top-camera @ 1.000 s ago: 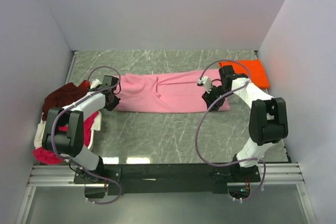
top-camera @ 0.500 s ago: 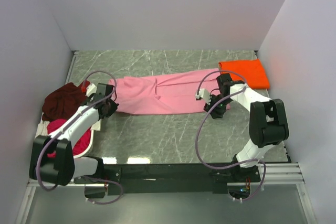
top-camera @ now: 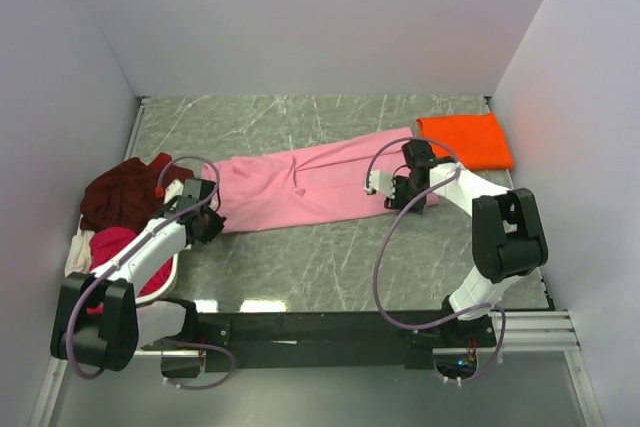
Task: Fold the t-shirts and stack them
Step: Fold the tshirt
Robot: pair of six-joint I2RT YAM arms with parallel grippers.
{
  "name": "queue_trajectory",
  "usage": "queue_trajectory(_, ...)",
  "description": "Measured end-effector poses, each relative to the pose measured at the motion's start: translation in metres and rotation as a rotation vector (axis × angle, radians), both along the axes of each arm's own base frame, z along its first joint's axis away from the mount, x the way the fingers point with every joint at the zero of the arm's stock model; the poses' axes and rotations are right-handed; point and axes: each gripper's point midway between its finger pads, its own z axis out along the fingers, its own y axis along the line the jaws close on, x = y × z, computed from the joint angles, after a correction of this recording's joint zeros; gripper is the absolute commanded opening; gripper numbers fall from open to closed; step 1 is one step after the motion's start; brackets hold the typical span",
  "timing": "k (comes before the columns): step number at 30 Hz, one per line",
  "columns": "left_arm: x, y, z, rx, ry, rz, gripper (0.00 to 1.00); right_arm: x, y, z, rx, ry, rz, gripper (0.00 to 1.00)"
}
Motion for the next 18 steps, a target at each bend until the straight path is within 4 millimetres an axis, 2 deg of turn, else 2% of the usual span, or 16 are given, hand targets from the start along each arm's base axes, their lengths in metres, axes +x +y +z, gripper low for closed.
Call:
queue_trajectory(4,-0.001,-0.001,0.006,-0.011,-0.023,0.000,0.03,0.003,0.003,-0.004,-0.032,-0.018,0.022,0.43)
queue_trajectory(6,-0.002,-0.001,0.007,-0.018,-0.030,0.001,0.02,0.003,0.002,-0.010,-0.048,-0.012,0.029,0.34)
queue_trajectory(7,-0.003,-0.002,0.006,-0.021,-0.029,0.000,0.03,0.003,0.001,-0.013,-0.055,-0.005,0.029,0.29)
queue_trajectory(8,-0.004,-0.002,0.005,-0.024,-0.026,-0.001,0.03,0.003,0.001,-0.014,-0.062,-0.006,0.030,0.19)
queue_trajectory(11,-0.009,-0.003,0.001,-0.028,-0.015,-0.003,0.03,0.003,-0.001,-0.016,-0.072,-0.012,0.034,0.00)
queue_trajectory(15,-0.013,-0.004,0.001,-0.038,-0.014,-0.009,0.04,0.000,-0.002,-0.015,-0.076,-0.022,0.038,0.00)
queue_trajectory(18,-0.015,-0.007,0.005,-0.056,-0.025,-0.022,0.04,-0.018,-0.006,-0.015,-0.083,0.004,0.058,0.00)
